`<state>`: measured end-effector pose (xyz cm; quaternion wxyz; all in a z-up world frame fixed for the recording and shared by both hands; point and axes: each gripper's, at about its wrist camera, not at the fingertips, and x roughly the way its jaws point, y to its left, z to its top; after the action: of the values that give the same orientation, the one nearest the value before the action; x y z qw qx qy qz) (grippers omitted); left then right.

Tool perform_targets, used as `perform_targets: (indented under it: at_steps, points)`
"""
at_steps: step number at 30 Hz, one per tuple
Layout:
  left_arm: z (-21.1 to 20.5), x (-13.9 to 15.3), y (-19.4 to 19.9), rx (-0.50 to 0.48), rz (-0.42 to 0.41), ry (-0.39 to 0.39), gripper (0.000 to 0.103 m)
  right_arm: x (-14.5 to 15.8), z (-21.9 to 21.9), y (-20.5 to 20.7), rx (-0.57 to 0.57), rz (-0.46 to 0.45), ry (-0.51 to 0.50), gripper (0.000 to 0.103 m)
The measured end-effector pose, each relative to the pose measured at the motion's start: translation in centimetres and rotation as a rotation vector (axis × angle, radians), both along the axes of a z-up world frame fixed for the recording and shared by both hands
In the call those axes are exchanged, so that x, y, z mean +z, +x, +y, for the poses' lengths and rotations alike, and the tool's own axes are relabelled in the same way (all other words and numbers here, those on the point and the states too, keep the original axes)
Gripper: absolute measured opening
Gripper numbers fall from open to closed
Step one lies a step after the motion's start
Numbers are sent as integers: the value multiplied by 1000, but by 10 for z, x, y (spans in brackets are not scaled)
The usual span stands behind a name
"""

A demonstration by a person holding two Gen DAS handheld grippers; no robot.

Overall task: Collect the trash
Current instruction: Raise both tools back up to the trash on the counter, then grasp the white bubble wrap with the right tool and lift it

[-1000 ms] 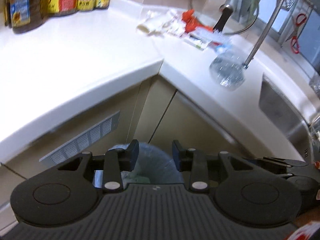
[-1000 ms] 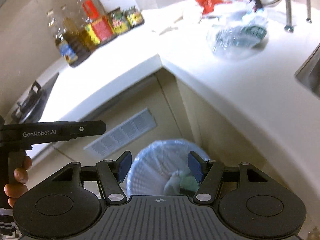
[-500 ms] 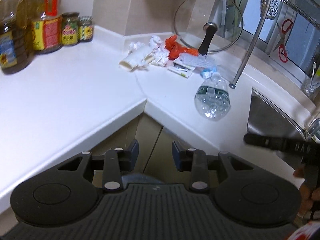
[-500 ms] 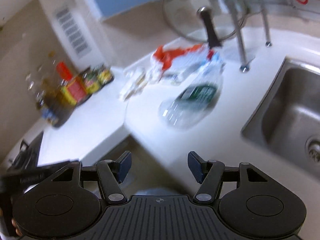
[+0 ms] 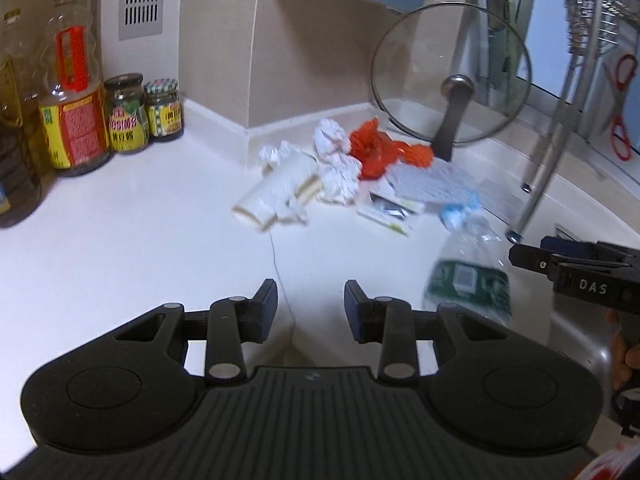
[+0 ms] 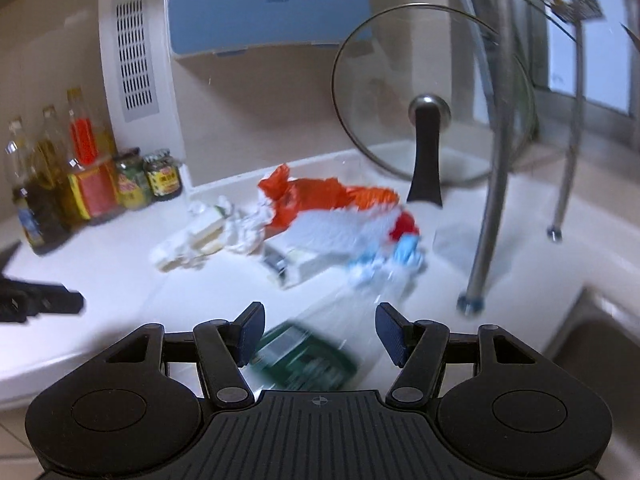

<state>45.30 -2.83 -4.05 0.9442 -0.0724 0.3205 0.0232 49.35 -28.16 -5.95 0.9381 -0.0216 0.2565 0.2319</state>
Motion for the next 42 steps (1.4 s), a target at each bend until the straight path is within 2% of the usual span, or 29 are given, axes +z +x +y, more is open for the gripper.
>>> perform_targets:
  at_steps: [12, 19, 21, 23, 24, 28, 33, 37, 40, 42]
  points:
    - [1, -12, 55, 39, 24, 38, 32, -36, 33, 87, 154, -151, -268, 61]
    - [7, -17, 73, 55, 32, 59, 32, -54, 49, 108, 217, -213, -398, 41]
    - [8, -18, 76, 55, 29, 62, 32, -55, 50, 110, 224, -228, -411, 32]
    - [8, -19, 80, 55, 27, 65, 32, -55, 49, 111, 225, -239, -408, 13]
    - [9, -19, 82, 55, 27, 68, 32, -53, 47, 111, 223, -244, -401, 10]
    - [10, -21, 91, 56, 29, 88, 33, -41, 37, 107, 207, -245, -309, 7]
    - [14, -24, 104, 49, 30, 134, 38, -10, 16, 96, 171, -217, -122, 6]
    - [18, -28, 118, 32, 34, 171, 44, 10, 4, 93, 135, -157, 25, 6]
    - [20, -30, 129, 5, 40, 203, 52, 15, -2, 94, 107, -103, 112, 6]
    - [20, -32, 136, -12, 42, 222, 53, 16, -6, 98, 91, -59, 182, 6]
